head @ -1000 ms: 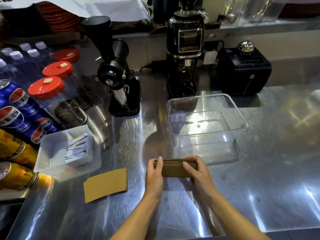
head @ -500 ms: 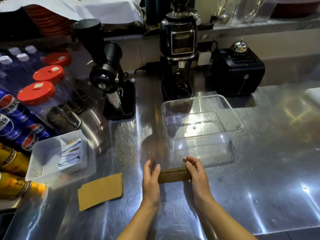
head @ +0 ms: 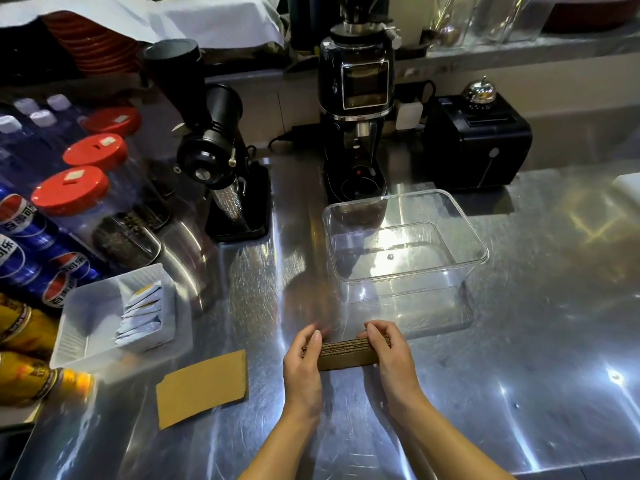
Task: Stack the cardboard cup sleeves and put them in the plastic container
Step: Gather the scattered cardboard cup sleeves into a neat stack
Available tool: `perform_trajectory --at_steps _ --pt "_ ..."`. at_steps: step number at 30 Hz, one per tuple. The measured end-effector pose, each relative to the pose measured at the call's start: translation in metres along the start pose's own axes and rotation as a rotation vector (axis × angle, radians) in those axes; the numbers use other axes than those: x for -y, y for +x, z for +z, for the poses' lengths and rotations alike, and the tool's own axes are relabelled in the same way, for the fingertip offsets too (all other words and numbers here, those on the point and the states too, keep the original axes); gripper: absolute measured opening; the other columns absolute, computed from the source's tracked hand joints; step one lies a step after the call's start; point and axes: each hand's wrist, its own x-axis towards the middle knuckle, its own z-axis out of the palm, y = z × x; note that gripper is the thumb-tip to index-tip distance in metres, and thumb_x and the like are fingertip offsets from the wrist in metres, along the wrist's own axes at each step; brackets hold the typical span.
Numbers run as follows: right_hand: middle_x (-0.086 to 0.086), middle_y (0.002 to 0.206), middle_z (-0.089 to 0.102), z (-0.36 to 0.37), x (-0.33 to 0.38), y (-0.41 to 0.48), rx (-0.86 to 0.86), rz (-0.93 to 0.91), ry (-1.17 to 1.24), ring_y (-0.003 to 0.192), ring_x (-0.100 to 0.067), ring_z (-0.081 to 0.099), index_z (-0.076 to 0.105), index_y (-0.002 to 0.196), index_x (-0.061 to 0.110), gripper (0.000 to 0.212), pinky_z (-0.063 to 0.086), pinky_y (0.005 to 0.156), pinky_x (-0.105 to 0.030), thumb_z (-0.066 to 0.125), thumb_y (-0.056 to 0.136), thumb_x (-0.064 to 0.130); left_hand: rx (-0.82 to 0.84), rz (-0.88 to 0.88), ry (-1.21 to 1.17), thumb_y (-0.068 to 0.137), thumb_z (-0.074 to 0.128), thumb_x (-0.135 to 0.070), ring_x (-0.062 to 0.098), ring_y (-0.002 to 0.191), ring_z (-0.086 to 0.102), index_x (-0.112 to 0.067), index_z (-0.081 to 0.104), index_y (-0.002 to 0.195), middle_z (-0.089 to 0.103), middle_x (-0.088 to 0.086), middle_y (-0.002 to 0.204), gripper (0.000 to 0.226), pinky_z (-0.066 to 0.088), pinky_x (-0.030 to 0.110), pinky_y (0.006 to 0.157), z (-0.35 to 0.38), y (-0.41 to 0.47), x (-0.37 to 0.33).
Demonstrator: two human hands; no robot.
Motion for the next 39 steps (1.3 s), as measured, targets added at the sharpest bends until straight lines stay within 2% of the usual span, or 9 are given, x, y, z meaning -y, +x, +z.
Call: perform_trajectory --at_steps 4,8,13,19,25,28,32,35,39 --pt "0.001 0.087 0.067 0.000 0.004 0.000 0.005 -0.029 -0.002 0.082 -0.004 0.063 0.061 0.088 0.033 0.009 0.047 0.076 -0.024 0.053 0.089 0.028 0.002 0.011 0.010 0.088 0.054 -0.017 0.017 0.101 0.065 -0.031 0.071 0.093 0.074 0.000 0.098 0.022 0.048 0.040 0.093 -0.002 0.001 -0.003" --pt "-0.003 0.088 0.064 -0.001 -0.001 0.000 0.013 -0.035 -0.064 0.087 -0.013 0.060 0.058 0.088 0.030 0.009 0.048 0.079 -0.025 0.050 0.091 0.028 0.035 0.046 0.115 0.092 0.049 -0.019 0.018 0.095 0.066 -0.026 0.067 0.090 0.073 0.001 0.093 0.020 0.049 0.033 0.086 -0.003 0.001 0.000" --pt "0.005 0.075 0.057 -0.002 -0.001 0.002 0.006 -0.098 -0.188 0.067 0.007 0.054 0.056 0.083 0.027 0.013 0.044 0.063 -0.008 0.048 0.093 0.026 0.078 0.109 0.224 0.092 0.047 -0.024 0.003 0.082 0.064 -0.026 0.064 0.086 0.072 -0.014 0.084 0.018 0.049 0.012 0.071 -0.007 0.001 0.001" --pt "0.008 0.073 0.057 -0.008 -0.007 -0.001 0.001 -0.133 -0.291 0.069 0.001 0.055 0.055 0.085 0.026 0.011 0.045 0.066 -0.025 0.047 0.092 0.029 0.142 0.171 0.293 0.084 0.063 -0.022 0.014 0.094 0.063 -0.025 0.063 0.098 0.067 0.001 0.098 0.015 0.050 0.027 0.081 -0.027 -0.004 -0.003" --pt "0.008 0.073 0.057 -0.009 -0.007 -0.001 0.020 -0.137 -0.314 0.068 0.001 0.054 0.054 0.087 0.025 0.011 0.046 0.068 -0.031 0.046 0.092 0.030 0.273 0.335 0.672 0.073 0.075 -0.017 -0.010 0.105 0.047 -0.032 0.056 0.107 0.050 -0.021 0.111 0.042 0.033 0.000 0.085 -0.050 -0.006 -0.021" --pt "0.008 0.073 0.057 -0.009 -0.005 -0.001 0.022 -0.135 -0.324 0.069 -0.002 0.055 0.054 0.086 0.027 0.011 0.045 0.068 -0.029 0.045 0.092 0.031 0.257 0.403 0.778 0.074 0.073 -0.013 -0.005 0.108 0.042 -0.030 0.057 0.106 0.045 -0.025 0.107 0.040 0.032 0.009 0.090 -0.050 -0.005 -0.026" --pt "0.009 0.072 0.056 -0.010 -0.003 -0.001 0.024 -0.131 -0.347 0.069 -0.004 0.055 0.053 0.086 0.025 0.013 0.044 0.065 -0.020 0.044 0.093 0.031 0.275 0.427 0.782 0.075 0.071 -0.012 0.000 0.097 0.048 -0.029 0.060 0.090 0.058 -0.018 0.092 0.024 0.039 0.029 0.087 -0.047 -0.004 -0.024" --pt "0.010 0.073 0.057 -0.011 0.001 -0.002 0.041 -0.135 -0.376 0.069 0.002 0.055 0.054 0.088 0.026 0.014 0.043 0.063 -0.016 0.043 0.093 0.033 0.257 0.347 0.714 0.075 0.071 -0.010 0.008 0.093 0.052 -0.027 0.062 0.081 0.061 -0.012 0.086 0.020 0.042 0.034 0.085 -0.047 -0.002 -0.019" --pt "0.010 0.079 0.060 -0.013 0.007 -0.004 0.053 -0.124 -0.361 0.078 -0.005 0.058 0.055 0.088 0.030 0.009 0.046 0.068 -0.016 0.048 0.090 0.036 0.226 0.274 0.629 0.074 0.073 -0.010 0.015 0.088 0.057 -0.024 0.065 0.077 0.061 -0.010 0.081 0.016 0.046 0.034 0.081 -0.047 -0.001 -0.014"
